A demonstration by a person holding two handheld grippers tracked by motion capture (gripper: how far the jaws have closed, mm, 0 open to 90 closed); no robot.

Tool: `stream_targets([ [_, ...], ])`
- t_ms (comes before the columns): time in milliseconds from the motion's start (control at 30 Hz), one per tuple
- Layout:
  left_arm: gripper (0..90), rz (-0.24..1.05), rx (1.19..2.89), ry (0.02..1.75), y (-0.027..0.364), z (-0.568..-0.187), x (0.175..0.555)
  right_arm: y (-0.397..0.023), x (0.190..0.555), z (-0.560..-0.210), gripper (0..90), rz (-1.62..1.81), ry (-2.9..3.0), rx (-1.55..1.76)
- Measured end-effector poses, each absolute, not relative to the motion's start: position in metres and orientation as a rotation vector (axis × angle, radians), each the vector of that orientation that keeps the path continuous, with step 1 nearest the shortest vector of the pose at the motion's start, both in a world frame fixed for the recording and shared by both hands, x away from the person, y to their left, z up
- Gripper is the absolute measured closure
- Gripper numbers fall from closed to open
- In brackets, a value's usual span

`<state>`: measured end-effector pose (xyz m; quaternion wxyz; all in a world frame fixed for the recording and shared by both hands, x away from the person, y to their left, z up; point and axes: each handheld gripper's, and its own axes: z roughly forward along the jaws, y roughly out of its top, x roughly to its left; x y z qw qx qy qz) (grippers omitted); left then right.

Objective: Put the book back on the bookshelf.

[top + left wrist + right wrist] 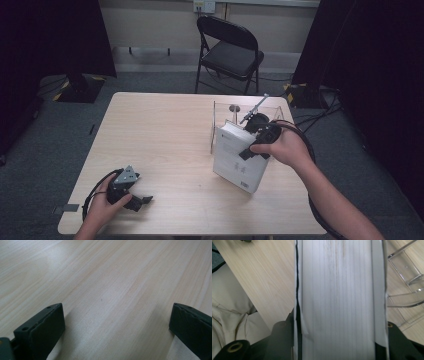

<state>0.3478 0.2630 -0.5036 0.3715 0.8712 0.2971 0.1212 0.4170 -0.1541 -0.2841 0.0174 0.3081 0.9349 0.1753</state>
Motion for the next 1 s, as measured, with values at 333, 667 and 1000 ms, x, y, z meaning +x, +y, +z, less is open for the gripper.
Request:
stream_targets([
  [333, 0.0, 0.310, 2.233, 0.762, 0.263, -0.504, 0.348, -0.168, 0.416, -0.285, 52.4, 0.538, 2.895, 0.987],
  [667, 0.0, 0.314, 2.237, 0.758, 0.263, -0.503, 0.348, -0.180, 0.414, -0.289, 52.4, 0.533, 2.887, 1.016],
  [1000, 0.0, 0.314, 2.238, 0.756, 0.263, -0.503, 0.348, -0.193, 0.410, -0.285, 52.4, 0.547, 2.873, 1.039],
])
